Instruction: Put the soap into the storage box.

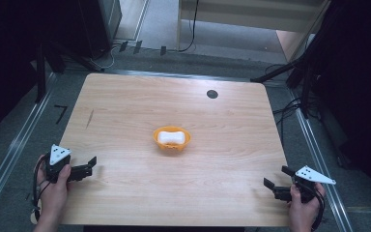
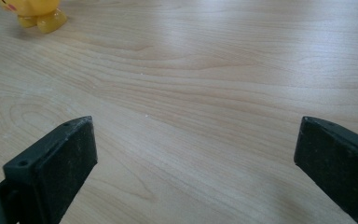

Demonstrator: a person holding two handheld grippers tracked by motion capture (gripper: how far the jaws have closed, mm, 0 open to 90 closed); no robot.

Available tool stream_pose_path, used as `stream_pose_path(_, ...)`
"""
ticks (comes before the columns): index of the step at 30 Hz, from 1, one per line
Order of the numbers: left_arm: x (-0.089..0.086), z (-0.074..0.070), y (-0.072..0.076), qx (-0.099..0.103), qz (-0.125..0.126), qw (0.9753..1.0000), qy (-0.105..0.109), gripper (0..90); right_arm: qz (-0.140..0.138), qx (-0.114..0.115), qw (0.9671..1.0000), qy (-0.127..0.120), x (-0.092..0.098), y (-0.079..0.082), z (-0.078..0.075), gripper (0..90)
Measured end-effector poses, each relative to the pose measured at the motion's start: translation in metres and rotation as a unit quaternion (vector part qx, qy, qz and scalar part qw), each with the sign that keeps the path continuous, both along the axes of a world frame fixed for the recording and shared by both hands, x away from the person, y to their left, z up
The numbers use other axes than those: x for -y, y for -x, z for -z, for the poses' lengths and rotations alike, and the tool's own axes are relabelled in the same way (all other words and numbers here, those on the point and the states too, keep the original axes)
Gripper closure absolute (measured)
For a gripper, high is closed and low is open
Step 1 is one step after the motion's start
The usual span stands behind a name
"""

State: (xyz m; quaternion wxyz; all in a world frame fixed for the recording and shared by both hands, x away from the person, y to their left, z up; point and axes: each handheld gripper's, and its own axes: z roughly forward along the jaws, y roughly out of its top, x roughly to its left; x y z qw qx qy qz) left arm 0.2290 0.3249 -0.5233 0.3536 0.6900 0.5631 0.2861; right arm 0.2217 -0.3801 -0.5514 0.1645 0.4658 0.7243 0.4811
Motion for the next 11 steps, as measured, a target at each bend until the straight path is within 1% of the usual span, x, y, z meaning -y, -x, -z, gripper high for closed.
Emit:
stream_pose_path(1,-0.0003,0.0003,-0.0001,0.002,-0.001,1.0000,0.003,0.0,0.005,0.002,1.0000,0.003,-0.0005,0.0001,0.0000,0.0)
stream_pose_path(5,-0.0011,0.0004,-0.0005,0.001,0.000,1.0000,0.003,0.0,0.003,-0.002,1.0000,0.006,-0.0008,-0.0011,0.0003,0.0)
stream_pose_path(8,-0.0005,0.0002,-0.0006,-0.001,0.002,1.0000,0.000,0.0,-0.002,-0.006,0.9999,0.008,-0.0017,-0.0017,0.0003,0.0)
stream_pose_path(9,0.0004,0.0003,-0.0010,-0.001,0.004,1.0000,-0.005,0.0,-0.001,-0.006,0.9999,0.009,-0.0019,-0.0017,0.0003,0.0)
stream_pose_path(11,0.0011,0.0002,-0.0014,-0.004,0.005,1.0000,-0.006,0.0,0.001,-0.009,0.9999,0.010,-0.0017,-0.0022,0.0004,0.0)
